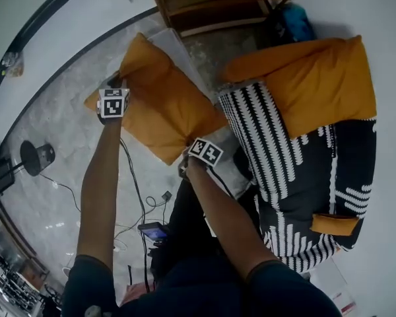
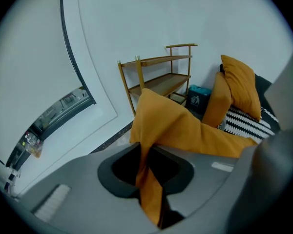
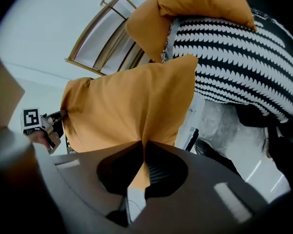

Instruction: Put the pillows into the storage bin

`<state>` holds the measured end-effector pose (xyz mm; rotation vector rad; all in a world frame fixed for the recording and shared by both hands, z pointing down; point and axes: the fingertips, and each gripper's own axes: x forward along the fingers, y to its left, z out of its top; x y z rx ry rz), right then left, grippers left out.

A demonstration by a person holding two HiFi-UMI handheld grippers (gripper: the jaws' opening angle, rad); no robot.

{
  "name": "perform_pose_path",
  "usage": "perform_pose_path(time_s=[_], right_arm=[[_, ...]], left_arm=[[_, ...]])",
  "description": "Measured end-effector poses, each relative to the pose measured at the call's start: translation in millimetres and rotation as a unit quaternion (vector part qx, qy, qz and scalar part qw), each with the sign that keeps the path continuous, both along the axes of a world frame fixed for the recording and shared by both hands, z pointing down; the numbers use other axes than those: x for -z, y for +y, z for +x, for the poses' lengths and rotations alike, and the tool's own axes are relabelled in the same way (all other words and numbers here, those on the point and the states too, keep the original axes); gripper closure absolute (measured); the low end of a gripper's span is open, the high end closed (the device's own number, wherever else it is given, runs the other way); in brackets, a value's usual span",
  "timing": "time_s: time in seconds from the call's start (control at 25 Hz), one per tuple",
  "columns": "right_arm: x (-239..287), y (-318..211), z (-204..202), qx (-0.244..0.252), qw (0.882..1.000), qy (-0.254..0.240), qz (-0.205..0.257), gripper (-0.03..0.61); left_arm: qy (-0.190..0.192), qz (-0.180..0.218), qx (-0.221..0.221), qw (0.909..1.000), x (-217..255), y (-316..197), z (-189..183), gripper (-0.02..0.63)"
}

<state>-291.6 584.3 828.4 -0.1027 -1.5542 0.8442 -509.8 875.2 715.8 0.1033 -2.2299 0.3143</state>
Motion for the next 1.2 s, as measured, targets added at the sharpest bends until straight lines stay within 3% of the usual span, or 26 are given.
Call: perform_pose_path(time_s=[0.52,0.64,0.72,0.92,1.2], right_arm=[[-47.2,33.3,9.5,0.026,0.998,0.06,-0.003,0.555],[-52.6,32.7,15.6,0.077,0.995,0.069,-0.004,0.437],[-48.2,38.1,15.8,0.106,0.992,0.067,-0.018,0.422],[-12.4,52.6,-15.4,0.142,0.989,0.007,-0.039,0.422],[78.1,4.9,-91.8,0.165,0.975,-0.143,-0.03,0.422]], left_arm=[[0.05,-0.027,-0.017,0.9982,-56.1,22.7,-12.2,0.556],[0.071,-0.036,-0.01,0.9968,-73.0,30.6,-3.3,0.506],[0.073,-0.034,-0.003,0.9967,-75.1,30.7,2.7,0.496],[0.05,-0.003,-0.001,0.9987,-60.5,4.0,7.7,0.511],[-0.043,0.071,-0.011,0.9965,22.0,-91.2,-12.7,0.517]])
